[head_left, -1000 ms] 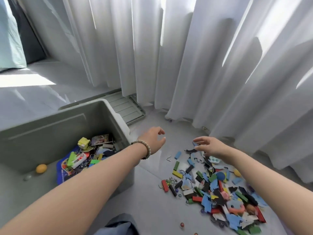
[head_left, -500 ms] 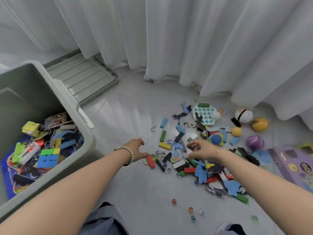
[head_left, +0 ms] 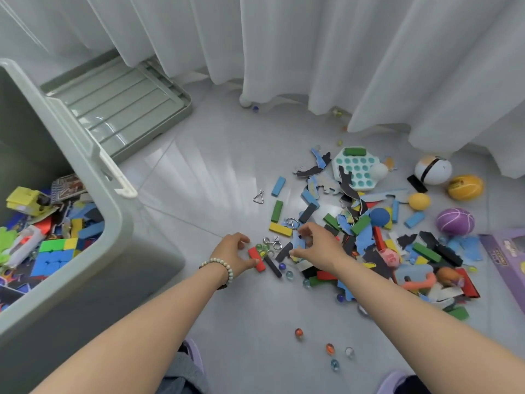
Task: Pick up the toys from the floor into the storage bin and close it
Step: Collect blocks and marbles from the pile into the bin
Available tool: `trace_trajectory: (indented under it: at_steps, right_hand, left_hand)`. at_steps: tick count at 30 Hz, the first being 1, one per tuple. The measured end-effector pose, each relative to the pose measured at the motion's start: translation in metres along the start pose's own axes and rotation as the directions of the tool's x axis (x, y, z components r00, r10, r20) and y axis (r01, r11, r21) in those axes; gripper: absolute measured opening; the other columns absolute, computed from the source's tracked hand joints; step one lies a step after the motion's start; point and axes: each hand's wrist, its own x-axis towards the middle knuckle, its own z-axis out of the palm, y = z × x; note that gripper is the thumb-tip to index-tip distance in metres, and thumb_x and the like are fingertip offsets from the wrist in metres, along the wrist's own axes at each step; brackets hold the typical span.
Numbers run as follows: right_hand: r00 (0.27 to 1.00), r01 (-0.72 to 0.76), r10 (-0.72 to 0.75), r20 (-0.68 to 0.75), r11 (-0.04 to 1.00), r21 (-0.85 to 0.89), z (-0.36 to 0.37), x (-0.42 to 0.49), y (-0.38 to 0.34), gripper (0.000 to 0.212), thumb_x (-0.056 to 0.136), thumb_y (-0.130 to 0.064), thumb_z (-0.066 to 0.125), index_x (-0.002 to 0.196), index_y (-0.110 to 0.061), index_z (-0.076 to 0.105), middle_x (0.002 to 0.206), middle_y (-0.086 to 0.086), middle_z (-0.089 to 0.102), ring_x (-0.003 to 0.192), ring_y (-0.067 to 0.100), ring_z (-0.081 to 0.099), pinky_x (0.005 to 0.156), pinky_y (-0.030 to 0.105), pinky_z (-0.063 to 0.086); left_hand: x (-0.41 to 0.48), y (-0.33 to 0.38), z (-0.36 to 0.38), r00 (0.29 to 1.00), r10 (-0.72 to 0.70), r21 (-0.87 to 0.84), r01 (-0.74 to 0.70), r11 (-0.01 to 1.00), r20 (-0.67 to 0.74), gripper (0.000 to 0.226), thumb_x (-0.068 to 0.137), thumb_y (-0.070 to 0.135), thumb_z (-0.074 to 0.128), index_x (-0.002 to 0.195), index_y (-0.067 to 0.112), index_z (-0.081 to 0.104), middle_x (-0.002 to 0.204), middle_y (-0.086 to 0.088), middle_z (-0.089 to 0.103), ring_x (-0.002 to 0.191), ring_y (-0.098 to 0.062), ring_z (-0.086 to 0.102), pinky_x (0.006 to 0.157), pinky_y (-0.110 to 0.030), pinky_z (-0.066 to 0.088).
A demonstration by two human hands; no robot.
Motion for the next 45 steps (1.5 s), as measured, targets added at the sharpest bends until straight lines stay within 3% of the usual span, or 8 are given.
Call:
trace_trajectory:
  at_steps: [6, 17, 26, 28, 33, 36, 39, 45]
  right_hand:
    - [0.998, -0.048, 0.047, -0.043, 0.998, -0.033, 0.011, 0.007, 0.0, 0.054, 0.07, -0.021, 0.08, 0.11, -0.018, 0.045, 0.103, -0.004, 0.05, 0.086, 0.015, 0.049, 0.077, 0.03, 0.044]
    - [0.999, -0.02, 0.018, -0.027, 0.997, -0.08, 0.012, 0.004, 0.01, 0.036, 0.073, -0.023, 0.078, 0.091, -0.014, 0.048, 0.096, 0.001, 0.045, 0.084, 0.016, 0.043, 0.072, 0.024, 0.035]
    - [0.983, -0.043, 0.089, -0.158, 0.962, 0.27, -0.013, -0.003, 0.022, 0.021, 0.076, -0.023, 0.077, 0.082, -0.014, 0.058, 0.088, 0.001, 0.058, 0.077, 0.018, 0.056, 0.064, 0.031, 0.05]
    - [0.984, -0.018, 0.099, -0.15, 0.885, 0.465, -0.017, -0.006, 0.005, 0.019, 0.077, -0.019, 0.076, 0.082, -0.013, 0.059, 0.085, 0.006, 0.061, 0.069, 0.017, 0.059, 0.058, 0.026, 0.054]
    - [0.991, 0.027, -0.098, 0.089, 0.808, 0.588, -0.011, -0.017, -0.042, 0.014, 0.084, -0.022, 0.069, 0.09, -0.012, 0.062, 0.085, 0.004, 0.068, 0.073, 0.01, 0.064, 0.059, 0.018, 0.054]
    - [0.993, 0.113, -0.108, -0.041, 0.842, 0.528, -0.009, -0.018, -0.037, 0.009, 0.091, -0.022, 0.059, 0.089, -0.013, 0.061, 0.086, 0.002, 0.069, 0.074, 0.008, 0.061, 0.059, 0.017, 0.05]
    - [0.99, 0.087, -0.019, -0.139, 0.862, 0.499, -0.008, -0.015, -0.014, 0.007, 0.089, -0.019, 0.062, 0.091, -0.012, 0.063, 0.094, 0.004, 0.065, 0.084, 0.016, 0.06, 0.071, 0.026, 0.054]
    - [0.993, 0.021, 0.011, -0.113, 0.961, 0.276, 0.024, -0.007, 0.007, 0.024, 0.085, -0.017, 0.067, 0.108, -0.015, 0.061, 0.111, -0.002, 0.056, 0.087, 0.012, 0.052, 0.083, 0.025, 0.043]
  left_hand:
    - [0.001, 0.005, 0.012, 0.999, 0.032, -0.122, -0.028, 0.992, 0.025, 0.054, 0.071, 0.017, 0.077, 0.12, 0.015, 0.054, 0.114, -0.005, 0.051, 0.087, -0.017, 0.056, 0.091, -0.028, 0.047]
    - [0.003, 0.002, 0.02, 0.998, 0.011, -0.269, 0.005, 0.963, 0.061, 0.05, 0.076, 0.016, 0.074, 0.121, 0.018, 0.053, 0.114, 0.0, 0.052, 0.077, -0.017, 0.061, 0.076, -0.025, 0.049]
    - [-0.001, 0.01, 0.014, 0.993, -0.069, -0.462, 0.02, 0.886, -0.091, 0.028, 0.089, 0.034, 0.059, 0.112, 0.019, 0.058, 0.121, -0.004, 0.057, 0.104, -0.023, 0.059, 0.094, -0.041, 0.05]
    - [-0.006, 0.023, 0.009, 0.994, -0.11, -0.65, 0.066, 0.757, -0.028, 0.028, 0.094, 0.035, 0.051, 0.113, 0.015, 0.056, 0.123, -0.007, 0.057, 0.1, -0.022, 0.06, 0.087, -0.036, 0.053]
    - [-0.017, 0.035, -0.006, 0.866, 0.037, -0.866, 0.499, 0.0, 0.499, 0.057, 0.092, 0.061, 0.032, 0.118, 0.018, 0.059, 0.12, -0.014, 0.061, 0.101, -0.036, 0.063, 0.081, -0.047, 0.054]
    - [-0.02, 0.025, -0.013, 0.86, 0.07, -0.853, 0.511, -0.106, 0.506, 0.057, 0.095, 0.055, 0.03, 0.112, 0.013, 0.064, 0.115, -0.015, 0.065, 0.088, -0.035, 0.068, 0.077, -0.046, 0.055]
    - [-0.022, 0.018, -0.017, 0.901, -0.039, -0.902, 0.432, -0.027, 0.433, 0.036, 0.098, 0.029, 0.04, 0.104, 0.003, 0.064, 0.099, -0.014, 0.067, 0.075, -0.028, 0.07, 0.066, -0.033, 0.059]
    - [-0.018, -0.004, -0.013, 0.966, -0.11, -0.851, 0.259, 0.456, 0.235, 0.036, 0.089, -0.011, 0.046, 0.122, 0.0, 0.055, 0.124, -0.015, 0.06, 0.096, -0.024, 0.063, 0.073, -0.018, 0.056]
